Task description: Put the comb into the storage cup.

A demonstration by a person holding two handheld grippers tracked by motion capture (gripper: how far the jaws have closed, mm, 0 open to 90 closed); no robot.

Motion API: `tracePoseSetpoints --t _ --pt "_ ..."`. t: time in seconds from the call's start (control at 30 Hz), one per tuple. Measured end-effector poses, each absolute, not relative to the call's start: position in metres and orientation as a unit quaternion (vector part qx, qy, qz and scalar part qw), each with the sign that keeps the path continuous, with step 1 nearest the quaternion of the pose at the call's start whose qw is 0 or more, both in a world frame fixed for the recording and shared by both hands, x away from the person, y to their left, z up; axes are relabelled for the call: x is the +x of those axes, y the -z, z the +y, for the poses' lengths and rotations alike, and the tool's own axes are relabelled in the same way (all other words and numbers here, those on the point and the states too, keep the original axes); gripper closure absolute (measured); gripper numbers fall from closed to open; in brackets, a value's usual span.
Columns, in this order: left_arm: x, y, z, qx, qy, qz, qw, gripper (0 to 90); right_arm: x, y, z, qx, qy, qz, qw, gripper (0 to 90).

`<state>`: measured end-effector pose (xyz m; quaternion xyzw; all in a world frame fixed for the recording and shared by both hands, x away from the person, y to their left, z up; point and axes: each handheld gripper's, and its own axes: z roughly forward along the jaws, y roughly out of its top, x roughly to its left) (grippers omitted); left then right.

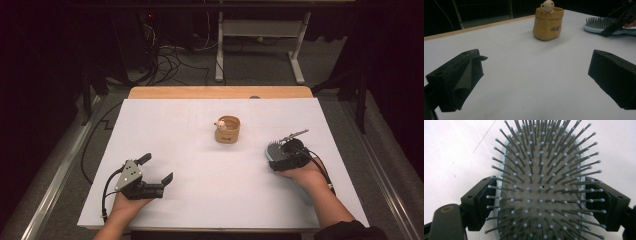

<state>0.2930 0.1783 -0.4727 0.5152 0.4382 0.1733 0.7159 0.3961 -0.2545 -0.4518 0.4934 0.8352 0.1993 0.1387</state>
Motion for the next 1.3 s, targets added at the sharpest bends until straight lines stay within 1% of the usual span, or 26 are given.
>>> tracePoseSetpoints --t 0.67,1.3 --pt "0.292 0.472 0.1785 0.513 -0.175 0.438 0.718 1.0 0.396 0.4511 -0.2534 0.5 -0.196 0.832 0.14 19.7" --pt "0.293 0.4725 0.1792 0.513 -0.176 0.438 0.717 1.0 0.3987 0.4496 -0.2521 0.503 -0.187 0.833 0.135 20.1"
